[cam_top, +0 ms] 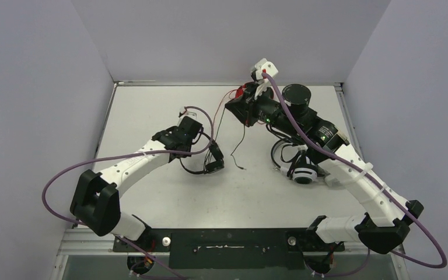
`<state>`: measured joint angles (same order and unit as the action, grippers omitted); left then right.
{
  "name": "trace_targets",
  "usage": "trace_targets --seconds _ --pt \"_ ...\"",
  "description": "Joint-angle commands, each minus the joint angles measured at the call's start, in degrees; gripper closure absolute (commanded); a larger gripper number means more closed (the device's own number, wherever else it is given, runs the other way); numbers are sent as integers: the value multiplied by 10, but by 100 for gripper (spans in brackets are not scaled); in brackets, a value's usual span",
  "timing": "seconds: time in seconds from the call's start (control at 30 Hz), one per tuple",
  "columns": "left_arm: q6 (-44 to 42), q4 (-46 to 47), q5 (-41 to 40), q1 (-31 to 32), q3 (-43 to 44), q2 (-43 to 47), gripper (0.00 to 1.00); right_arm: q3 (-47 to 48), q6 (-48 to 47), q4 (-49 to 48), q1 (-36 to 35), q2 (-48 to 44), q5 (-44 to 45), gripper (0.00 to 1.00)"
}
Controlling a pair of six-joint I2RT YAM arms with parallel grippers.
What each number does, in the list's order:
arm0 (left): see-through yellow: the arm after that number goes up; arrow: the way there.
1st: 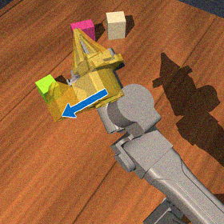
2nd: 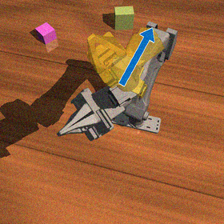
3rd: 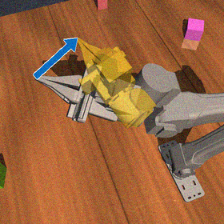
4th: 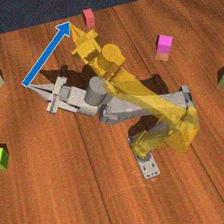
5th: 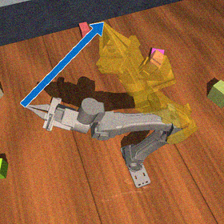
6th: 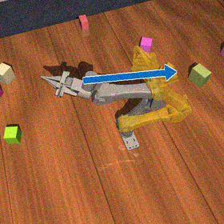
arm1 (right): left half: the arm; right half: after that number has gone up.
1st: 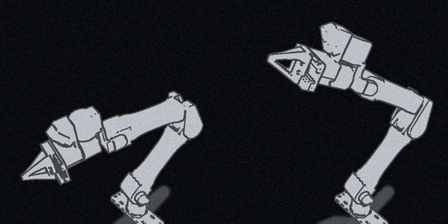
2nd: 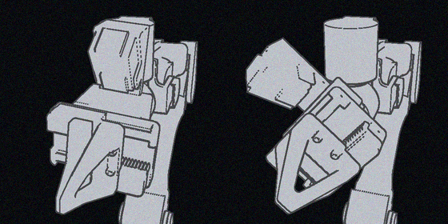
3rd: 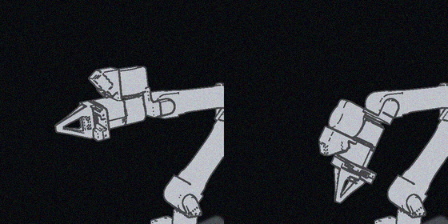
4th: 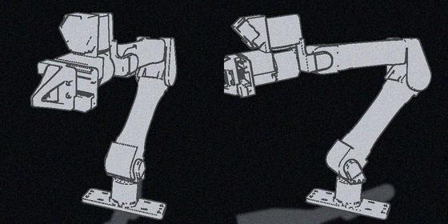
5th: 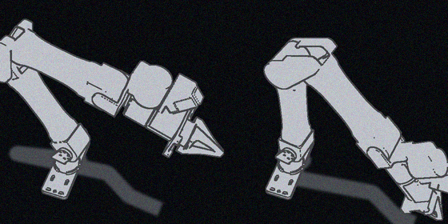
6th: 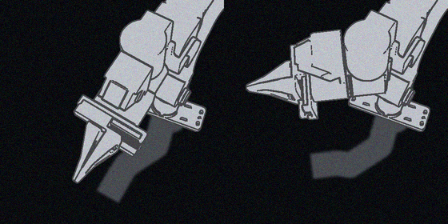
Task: Wrap the headphones
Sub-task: Wrap the headphones cable around the headphones.
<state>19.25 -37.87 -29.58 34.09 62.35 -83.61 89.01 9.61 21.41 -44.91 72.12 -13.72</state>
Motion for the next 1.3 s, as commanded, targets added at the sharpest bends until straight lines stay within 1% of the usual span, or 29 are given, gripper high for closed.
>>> trace_targets --seconds 0.0,0.1,0.3,0.4,0.5,0.63,0.8,0.9,0.97,1.17,1.27 --pt "-9 14 -9 34 26 7 100 47 -6 -5 22 14 2 100" --pt "-18 22 0 60 14 31 100 57 -10 12 25 22 22 100" --pt "-39 35 73 103 -20 109 100 29 -12 7 46 14 36 100" --pt "-48 26 103 119 -29 139 100 19 -11 9 79 12 27 100" --pt "-57 12 136 134 -34 161 100 13 -2 12 125 15 -10 100" --pt "-54 -10 153 152 -33 175 100 -7 13 7 178 17 -46 100" --pt "-45 -25 177 155 -36 196 100 -44 28 -8 234 15 -65 100" --pt "-33 -37 194 155 -28 202 100 -84 48 -33 261 14 -90 100" --pt "-20 -45 221 155 -14 206 100 -110 61 -54 274 16 -110 100" --pt "48 -37 321 154 29 233 100 -201 82 -118 284 7 -126 100" --pt "80 -56 331 151 70 230 100 -263 91 -169 285 -14 -136 100"
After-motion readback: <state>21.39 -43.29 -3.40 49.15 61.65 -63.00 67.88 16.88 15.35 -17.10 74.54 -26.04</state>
